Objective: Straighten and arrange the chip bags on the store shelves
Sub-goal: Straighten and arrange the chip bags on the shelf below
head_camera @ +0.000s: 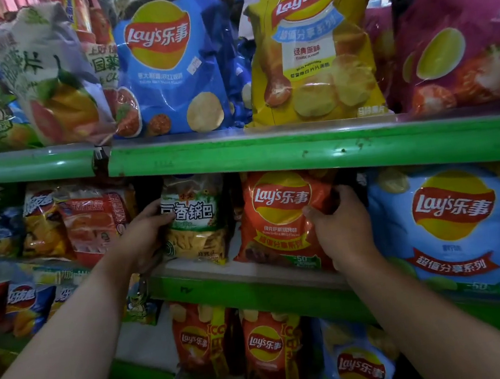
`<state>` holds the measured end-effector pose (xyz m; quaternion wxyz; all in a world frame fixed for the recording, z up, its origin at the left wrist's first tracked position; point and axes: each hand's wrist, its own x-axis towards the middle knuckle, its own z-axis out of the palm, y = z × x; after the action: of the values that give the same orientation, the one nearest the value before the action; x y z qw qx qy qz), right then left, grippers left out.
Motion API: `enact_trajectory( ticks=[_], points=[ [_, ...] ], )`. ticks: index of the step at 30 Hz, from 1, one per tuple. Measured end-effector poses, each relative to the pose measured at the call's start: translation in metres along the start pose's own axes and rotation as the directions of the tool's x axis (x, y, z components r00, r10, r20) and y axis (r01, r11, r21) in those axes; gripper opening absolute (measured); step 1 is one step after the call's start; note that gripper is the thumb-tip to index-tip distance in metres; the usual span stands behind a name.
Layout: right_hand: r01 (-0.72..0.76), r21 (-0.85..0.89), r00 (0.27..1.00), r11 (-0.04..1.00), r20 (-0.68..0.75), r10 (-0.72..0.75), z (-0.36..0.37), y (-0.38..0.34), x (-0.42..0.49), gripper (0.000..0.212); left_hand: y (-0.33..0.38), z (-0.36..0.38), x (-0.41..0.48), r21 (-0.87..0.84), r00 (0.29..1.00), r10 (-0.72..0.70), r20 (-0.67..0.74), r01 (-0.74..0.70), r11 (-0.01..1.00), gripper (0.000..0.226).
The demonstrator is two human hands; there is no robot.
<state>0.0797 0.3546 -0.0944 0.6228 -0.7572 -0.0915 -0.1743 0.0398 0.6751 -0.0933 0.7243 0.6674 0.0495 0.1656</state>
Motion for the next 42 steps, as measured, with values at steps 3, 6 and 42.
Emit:
enact_trajectory(
  ticks=[3,6,42],
  points=[
    [-0.029,0.012,0.999,1.0,0.037,0.028,0.005,-0.004,0.006,0.053,-0.008,0.0,0.005,0.068,0.999,0.047,-0.011,-0.046,0.997,0.037],
    [-0.031,0.041,0.998,0.999,0.059,0.028,0.004,-0.003,0.006,0.052,-0.013,-0.003,0.002,0.305,0.994,0.109,-0.006,-0.102,0.947,0.071],
    [0.075,0.02,0.973,0.997,0.219,-0.077,-0.085,0.033,-0.073,0.025,-0.056,0.123,-0.113,0.744,0.78,0.593,-0.201,-0.272,0.61,0.061]
  ],
)
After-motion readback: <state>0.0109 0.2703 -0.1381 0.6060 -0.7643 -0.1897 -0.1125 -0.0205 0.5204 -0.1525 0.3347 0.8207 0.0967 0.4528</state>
